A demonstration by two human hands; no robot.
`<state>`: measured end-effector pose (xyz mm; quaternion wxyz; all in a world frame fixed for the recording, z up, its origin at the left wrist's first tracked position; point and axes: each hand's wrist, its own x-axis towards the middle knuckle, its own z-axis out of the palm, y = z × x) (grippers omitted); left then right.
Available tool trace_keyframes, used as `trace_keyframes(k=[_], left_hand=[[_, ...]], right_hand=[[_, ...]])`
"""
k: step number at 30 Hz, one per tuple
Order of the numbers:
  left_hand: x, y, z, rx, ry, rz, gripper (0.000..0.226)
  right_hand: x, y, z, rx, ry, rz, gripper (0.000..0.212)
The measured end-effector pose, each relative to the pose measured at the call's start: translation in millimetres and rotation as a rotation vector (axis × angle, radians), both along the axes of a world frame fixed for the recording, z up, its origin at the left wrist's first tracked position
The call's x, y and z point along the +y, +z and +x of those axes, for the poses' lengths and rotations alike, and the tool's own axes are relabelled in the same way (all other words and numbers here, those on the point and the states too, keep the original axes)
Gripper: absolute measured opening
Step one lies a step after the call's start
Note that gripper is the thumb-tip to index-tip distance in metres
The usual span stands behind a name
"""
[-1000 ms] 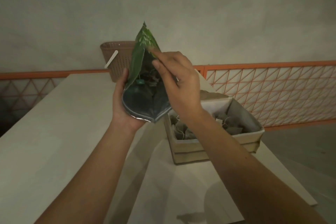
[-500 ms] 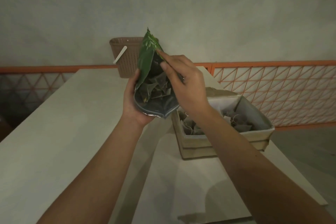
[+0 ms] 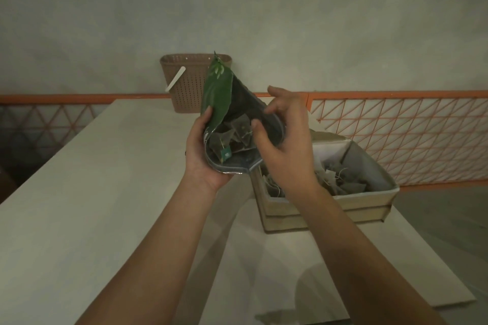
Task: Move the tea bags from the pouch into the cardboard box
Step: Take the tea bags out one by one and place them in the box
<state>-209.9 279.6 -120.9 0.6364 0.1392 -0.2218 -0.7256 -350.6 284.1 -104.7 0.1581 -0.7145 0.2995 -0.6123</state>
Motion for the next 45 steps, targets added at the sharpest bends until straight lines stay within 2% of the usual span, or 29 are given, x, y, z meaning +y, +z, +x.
trace_keyframes(k=[2, 7, 9, 12, 16, 22, 27, 30, 34, 37, 42, 45], left_hand=[[2, 3, -1, -0.005, 0.021, 0.005, 0.066], [5, 3, -3, -0.031, 0.076, 0.030, 0.056], [5, 3, -3, -0.044, 0.088, 0.033, 0.062], [7, 4, -5, -0.041, 0.083, 0.027, 0.065], [7, 4, -6, -0.039, 0.049, 0.041, 0.061], [4, 5, -11, -0.033, 0.002, 0.017, 0.061], [-1, 6, -15, -0.018, -0.011, -0.014, 0.058], [-2, 5, -18, -0.016, -0.014, -0.017, 0.057], [-2, 4, -22, -0.035, -0.007, -0.020, 0.059], [-2, 6, -25, -0.038, -0.004, -0.010, 0.057], [0, 7, -26, -0.041, -0.011, -0.009, 0.057], [0, 6, -24, -0.045, -0.018, -0.008, 0.063]], right_hand=[[2, -9, -1, 0.126, -0.148, -0.038, 0.019], [9, -13, 10, 0.365, -0.417, 0.102, 0.056], [10, -12, 13, 0.444, -0.504, 0.093, 0.048], [10, -15, 14, 0.488, -0.514, 0.076, 0.029], [10, -20, 7, 0.336, -0.417, 0.053, 0.014], [14, -9, -21, 0.052, -0.350, 0.004, 0.008], [27, 5, -48, -0.227, -0.200, 0.108, 0.017], [23, 7, -69, -0.268, -0.215, 0.197, 0.023], [6, -7, -92, -0.085, -0.258, 0.373, 0.031], [-3, -15, -98, 0.100, -0.294, 0.442, 0.020], [-5, -20, -98, 0.317, -0.257, 0.576, 0.028], [0, -23, -98, 0.496, -0.195, 0.615, 0.025]])
